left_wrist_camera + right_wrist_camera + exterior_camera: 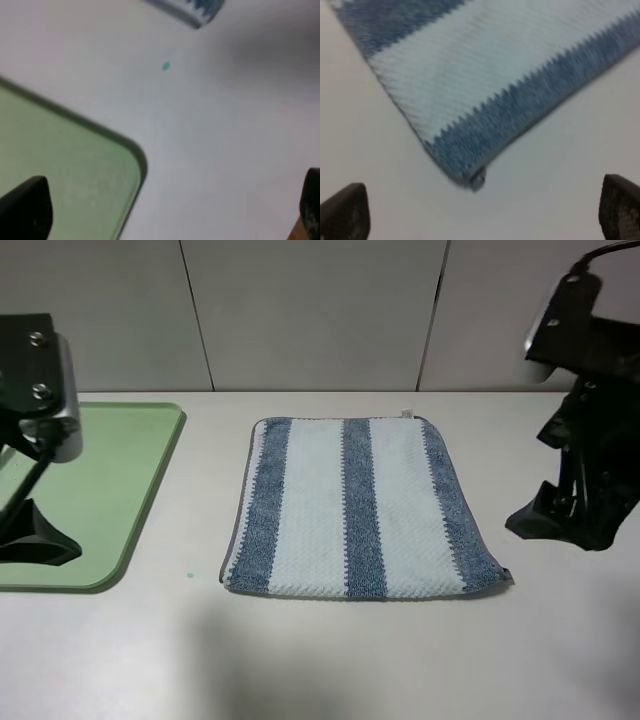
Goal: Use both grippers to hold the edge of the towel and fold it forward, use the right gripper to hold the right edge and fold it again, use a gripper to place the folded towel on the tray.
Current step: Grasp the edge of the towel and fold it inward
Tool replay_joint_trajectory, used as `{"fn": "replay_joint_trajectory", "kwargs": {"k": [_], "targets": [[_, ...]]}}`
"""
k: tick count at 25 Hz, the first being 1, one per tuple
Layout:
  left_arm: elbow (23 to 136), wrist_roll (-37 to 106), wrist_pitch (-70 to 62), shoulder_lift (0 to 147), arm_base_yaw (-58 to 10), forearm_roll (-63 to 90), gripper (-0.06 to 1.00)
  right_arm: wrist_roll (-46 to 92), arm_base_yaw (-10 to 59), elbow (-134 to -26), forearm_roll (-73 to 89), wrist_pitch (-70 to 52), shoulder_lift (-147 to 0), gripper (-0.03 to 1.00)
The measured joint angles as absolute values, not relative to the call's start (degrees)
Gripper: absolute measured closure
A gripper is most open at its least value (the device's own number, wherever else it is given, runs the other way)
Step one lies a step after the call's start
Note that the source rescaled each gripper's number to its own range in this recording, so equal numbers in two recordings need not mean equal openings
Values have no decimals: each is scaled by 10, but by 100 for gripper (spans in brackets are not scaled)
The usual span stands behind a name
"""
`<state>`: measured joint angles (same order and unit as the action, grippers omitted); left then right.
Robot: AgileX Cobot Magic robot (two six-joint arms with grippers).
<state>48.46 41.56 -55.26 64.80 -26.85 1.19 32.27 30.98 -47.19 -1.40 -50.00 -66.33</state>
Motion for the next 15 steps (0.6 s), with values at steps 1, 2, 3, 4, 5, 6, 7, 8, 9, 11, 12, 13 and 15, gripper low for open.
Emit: {"fn": "replay_joint_trajectory", "kwargs": {"k": [1,2,3,4,5,6,7,8,9,11,12,13,15], "targets": [[485,427,-544,657,-276,18,-5,335,324,-472,-14,-492,-674,-3],[485,437,-538,667,-287,23,-5,344,334,-472,-14,-483,-684,-3],[485,447,-531,678,-298,26,-5,353,345,-472,-14,-479,-695,-3],[485,454,-525,689,-308,27,-5,361,355,-472,-14,-474,-707,-3],[485,461,-518,699,-320,27,-5,367,363,-472,-14,-469,-717,-3],[485,468,-513,712,-332,27,-5,375,371,-472,-14,-468,-730,-3],[485,476,-508,724,-344,27,-5,383,377,-472,-14,-467,-742,-3],[485,482,-501,738,-353,28,-5,393,383,-472,-14,-466,-755,-3],[485,489,-493,749,-361,28,-5,401,386,-472,-14,-466,-764,-3],[485,498,-480,778,-373,30,-5,420,392,-472,-14,-466,-786,-3],[485,500,-473,790,-376,30,-5,425,392,-472,-14,-465,-794,-3],[485,503,-468,804,-379,30,-5,432,392,-472,-14,-465,-803,-3],[485,509,-461,831,-379,30,-5,440,392,-472,-14,-464,-821,-3]]}}
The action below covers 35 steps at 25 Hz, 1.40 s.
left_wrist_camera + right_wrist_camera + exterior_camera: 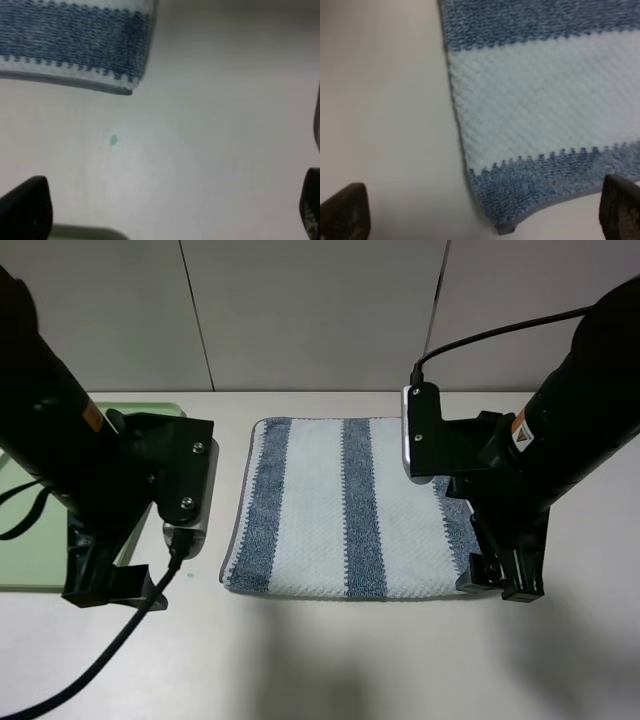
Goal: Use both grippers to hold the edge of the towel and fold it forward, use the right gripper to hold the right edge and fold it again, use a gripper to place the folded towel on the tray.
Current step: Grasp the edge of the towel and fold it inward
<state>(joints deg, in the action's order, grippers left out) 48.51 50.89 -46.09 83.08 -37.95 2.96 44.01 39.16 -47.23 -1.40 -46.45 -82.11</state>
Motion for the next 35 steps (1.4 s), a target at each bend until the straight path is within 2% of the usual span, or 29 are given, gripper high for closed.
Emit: {"fn": "replay_joint_trajectory", "kwargs": {"k": [9,19,27,35], "targets": [[486,561,-417,912,-380,30,-3,499,392,-470,-18,-426,-868,-3],[486,588,-386,931,-381,33,-3,560,391,-387,-63,-331,-870,-3],[486,592,-376,950,-394,34,-2,564,336,-382,-70,-310,-904,-3],[486,609,-355,955,-394,35,-2,568,335,-383,-75,-279,-968,-3]]}}
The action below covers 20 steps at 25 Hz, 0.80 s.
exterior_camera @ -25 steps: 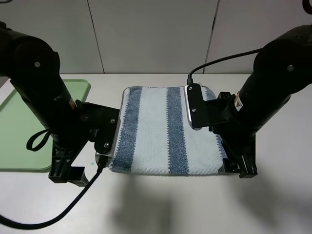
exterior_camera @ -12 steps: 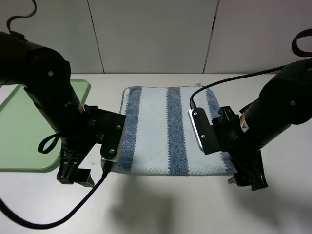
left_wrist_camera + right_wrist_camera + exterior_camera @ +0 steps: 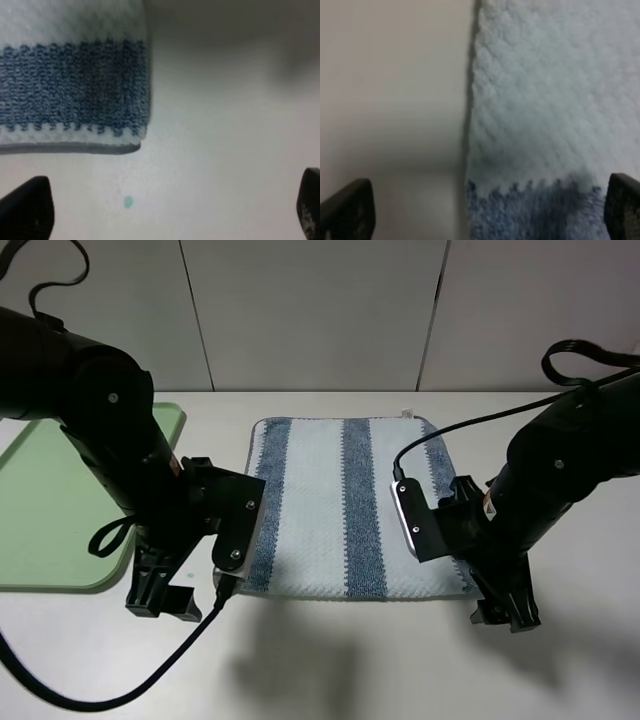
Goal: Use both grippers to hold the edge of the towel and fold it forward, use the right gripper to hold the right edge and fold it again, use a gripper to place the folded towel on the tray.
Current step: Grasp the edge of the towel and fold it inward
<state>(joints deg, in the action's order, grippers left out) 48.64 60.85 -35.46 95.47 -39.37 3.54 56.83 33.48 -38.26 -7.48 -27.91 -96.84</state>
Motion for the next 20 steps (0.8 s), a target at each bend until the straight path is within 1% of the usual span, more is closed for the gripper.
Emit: {"fn": "replay_joint_trajectory", "kwargs": {"k": [11,20], "targets": [[488,635,-319,958,-394,36,-2,568,335,-383,-74,-238,-1026,-3],[495,640,-292,1018,-394,37,-2,568,335,-385,-68,-238,-1036,-3]]}}
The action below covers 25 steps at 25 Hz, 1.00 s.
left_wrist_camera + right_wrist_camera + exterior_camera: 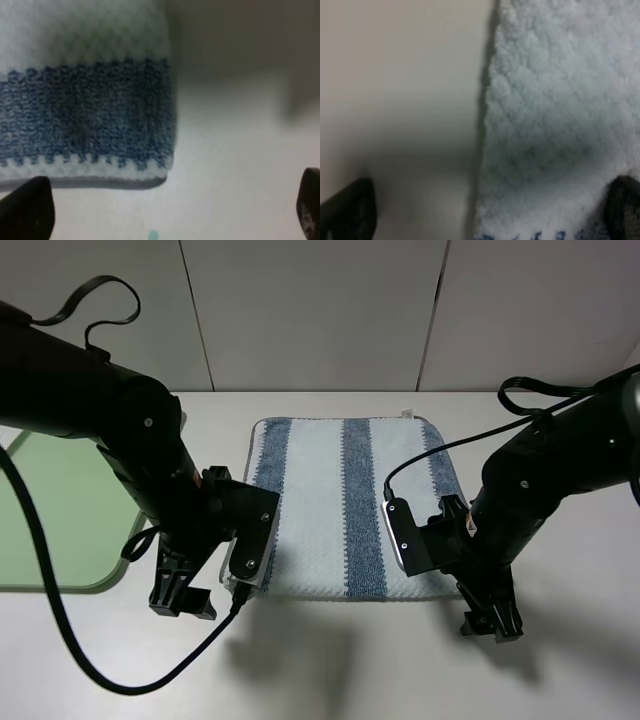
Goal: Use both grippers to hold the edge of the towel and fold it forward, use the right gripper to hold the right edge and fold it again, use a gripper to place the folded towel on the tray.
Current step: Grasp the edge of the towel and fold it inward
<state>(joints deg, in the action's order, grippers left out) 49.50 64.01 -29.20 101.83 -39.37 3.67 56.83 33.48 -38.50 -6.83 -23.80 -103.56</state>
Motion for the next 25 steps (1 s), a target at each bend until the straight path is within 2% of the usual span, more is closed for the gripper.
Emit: {"fn": "replay_joint_trajectory", "kwargs": {"k": [7,16,25], "targets": [[516,653,-283,1057,-399,40,-2,570,335,-385,-64,-238,-1037,-3],[552,655,-279,1116,-443,46,-2,570,335,-385,-52,-237,-1037,-3],[552,655,-269,1119,-443,46,-1,570,335,-385,-49,-235,-1037,-3]]}}
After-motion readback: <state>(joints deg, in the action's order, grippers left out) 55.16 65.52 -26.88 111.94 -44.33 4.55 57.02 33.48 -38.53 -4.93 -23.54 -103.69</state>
